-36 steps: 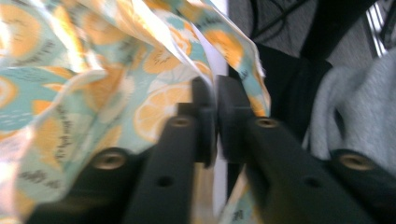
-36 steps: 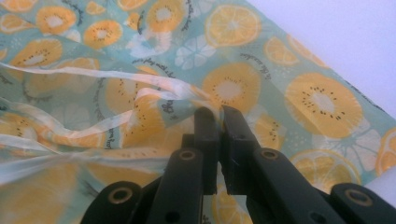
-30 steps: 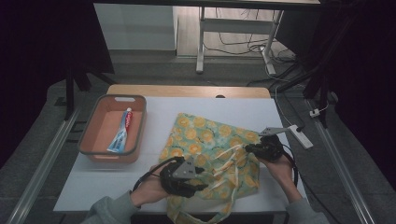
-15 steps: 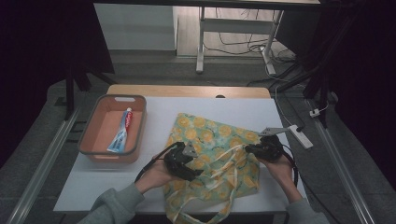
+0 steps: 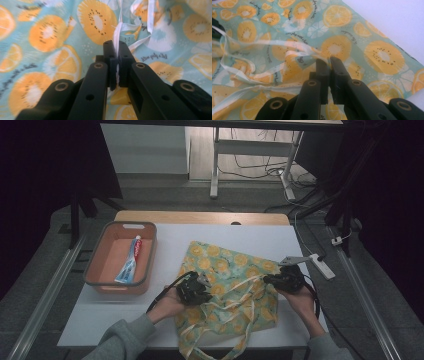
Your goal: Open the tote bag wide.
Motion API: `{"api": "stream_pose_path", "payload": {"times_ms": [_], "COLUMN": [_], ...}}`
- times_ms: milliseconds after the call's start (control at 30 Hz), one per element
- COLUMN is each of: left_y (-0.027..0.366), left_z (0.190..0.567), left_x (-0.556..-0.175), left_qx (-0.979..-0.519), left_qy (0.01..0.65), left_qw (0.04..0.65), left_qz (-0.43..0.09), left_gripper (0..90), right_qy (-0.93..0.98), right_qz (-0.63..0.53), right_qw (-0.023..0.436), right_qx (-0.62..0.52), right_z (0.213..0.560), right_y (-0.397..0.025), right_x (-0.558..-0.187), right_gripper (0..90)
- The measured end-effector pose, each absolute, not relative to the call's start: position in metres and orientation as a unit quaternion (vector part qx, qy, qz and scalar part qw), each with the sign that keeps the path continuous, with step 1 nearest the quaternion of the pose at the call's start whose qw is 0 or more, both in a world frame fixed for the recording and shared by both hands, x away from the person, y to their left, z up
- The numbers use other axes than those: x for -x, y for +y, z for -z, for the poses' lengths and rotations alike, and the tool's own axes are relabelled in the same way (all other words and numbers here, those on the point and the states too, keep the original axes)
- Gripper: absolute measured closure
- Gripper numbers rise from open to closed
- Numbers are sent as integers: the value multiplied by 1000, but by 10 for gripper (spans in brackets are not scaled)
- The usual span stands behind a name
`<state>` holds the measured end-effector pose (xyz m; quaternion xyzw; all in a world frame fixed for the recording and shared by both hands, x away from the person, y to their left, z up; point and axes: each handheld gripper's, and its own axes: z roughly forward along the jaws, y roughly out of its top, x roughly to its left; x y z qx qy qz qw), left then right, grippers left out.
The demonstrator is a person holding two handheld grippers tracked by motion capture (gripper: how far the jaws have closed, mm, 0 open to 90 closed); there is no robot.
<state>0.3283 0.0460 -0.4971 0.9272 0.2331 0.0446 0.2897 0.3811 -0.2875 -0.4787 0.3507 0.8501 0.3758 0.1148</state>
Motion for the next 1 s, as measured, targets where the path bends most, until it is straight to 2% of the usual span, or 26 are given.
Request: {"api": "stream_pose_path", "payload": {"times_ms": [400, 467, 700, 733, 767, 833, 1000], "left_y": [79, 80, 76, 75, 74, 75, 77], "left_z": [434, 431, 444, 447, 449, 451, 453], "left_x": [-347, -355, -382, -384, -385, -386, -387], "left_qx": [-882, -877, -872, -874, -876, -877, -876], "left_qy": [270, 279, 309, 310, 310, 312, 316], "left_qw": [369, 371, 360, 355, 348, 346, 346], "left_qz": [-115, -128, -121, -121, -121, -119, -115], "left_gripper": [873, 873, 873, 873, 873, 872, 872], "right_qy": [846, 846, 846, 847, 849, 844, 834], "right_qz": [-393, -395, -391, -389, -388, -401, -443], "right_qw": [116, 118, 115, 114, 121, 132, 145], "right_qx": [-342, -339, -344, -344, -338, -331, -297], "right_z": [468, 467, 470, 470, 469, 462, 434], "right_y": [-288, -287, -287, -286, -284, -282, -272], "right_x": [-376, -376, -378, -378, -376, -372, -354], "right_gripper": [848, 848, 829, 795, 689, 613, 505]}}
